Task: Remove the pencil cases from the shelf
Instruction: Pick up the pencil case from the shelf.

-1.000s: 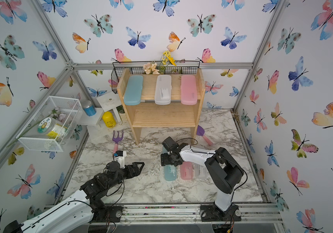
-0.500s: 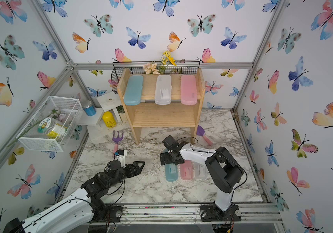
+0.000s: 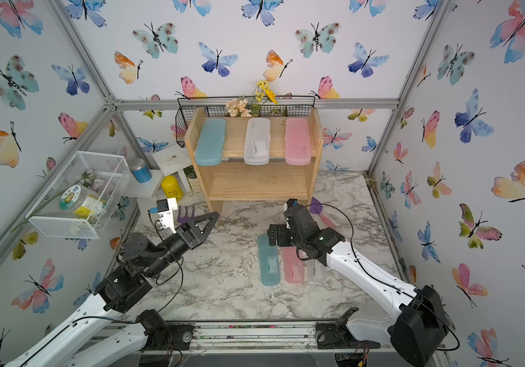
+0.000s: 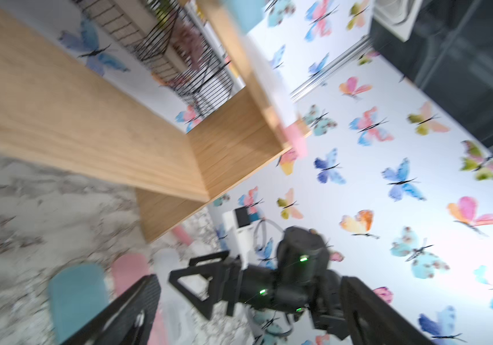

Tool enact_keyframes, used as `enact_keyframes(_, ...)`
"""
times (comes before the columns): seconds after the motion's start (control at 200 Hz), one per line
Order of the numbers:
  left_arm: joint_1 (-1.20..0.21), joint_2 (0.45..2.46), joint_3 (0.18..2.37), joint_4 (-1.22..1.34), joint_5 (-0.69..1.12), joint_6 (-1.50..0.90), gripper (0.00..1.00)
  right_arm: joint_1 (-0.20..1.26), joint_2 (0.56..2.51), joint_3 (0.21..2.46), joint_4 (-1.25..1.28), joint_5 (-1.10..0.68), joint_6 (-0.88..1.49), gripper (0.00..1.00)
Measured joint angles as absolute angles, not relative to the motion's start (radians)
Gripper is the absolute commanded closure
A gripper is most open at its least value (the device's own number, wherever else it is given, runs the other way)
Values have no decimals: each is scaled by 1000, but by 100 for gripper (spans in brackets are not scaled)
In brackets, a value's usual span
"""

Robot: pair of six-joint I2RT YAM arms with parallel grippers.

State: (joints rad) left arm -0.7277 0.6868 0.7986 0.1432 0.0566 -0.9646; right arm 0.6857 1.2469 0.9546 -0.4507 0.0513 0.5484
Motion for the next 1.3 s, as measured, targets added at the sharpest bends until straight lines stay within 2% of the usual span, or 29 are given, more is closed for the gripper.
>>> enact_keyframes(0.165, -705, 669, 868, 227, -83, -1000, 1, 669, 1248, 918, -475, 43, 549, 1)
enact_keyframes(0.265, -622, 692, 894, 266, -105, -1056, 1, 669, 1251, 918, -471, 33, 549, 1)
enact_keyframes(0.431, -475, 817, 914, 356, -53, -1201, 1, 668, 1274, 923, -472, 26, 549, 1)
enact_keyframes(0.651, -421, 977, 943, 379, 41, -1307, 1, 659, 1276, 943, -482, 26, 548, 1)
enact_keyframes(0.991, -385, 1090, 1033, 440, 138, -1375, 0, 638, 1317, 975, -483, 19, 539, 1)
enact_keyframes(1.121, -382, 1143, 1076, 434, 171, -1392, 6, 632, 1340, 976, -483, 9, 536, 1)
enact_keyframes(1.302, -379, 1192, 1108, 415, 198, -1401, 24, 621, 1365, 991, -482, -4, 529, 1)
